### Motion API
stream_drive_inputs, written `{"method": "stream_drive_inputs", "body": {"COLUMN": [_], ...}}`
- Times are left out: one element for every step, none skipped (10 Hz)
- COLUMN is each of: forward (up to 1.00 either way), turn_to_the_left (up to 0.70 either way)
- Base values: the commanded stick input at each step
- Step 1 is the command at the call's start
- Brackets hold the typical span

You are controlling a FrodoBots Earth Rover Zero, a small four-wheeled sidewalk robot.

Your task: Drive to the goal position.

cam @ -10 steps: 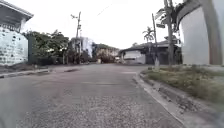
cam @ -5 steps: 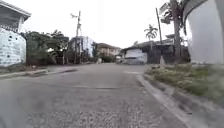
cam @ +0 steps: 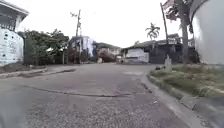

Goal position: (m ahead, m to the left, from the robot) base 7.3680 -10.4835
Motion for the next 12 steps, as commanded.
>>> {"method": "stream_drive_inputs", "body": {"forward": [1.00,1.00,1.00,1.00,1.00,1.00,1.00,1.00,1.00,1.00,1.00,1.00], "turn_to_the_left": [0.00,0.00,0.00,0.00,0.00,0.00,0.00,0.00,0.00,0.00,0.00,0.00]}}
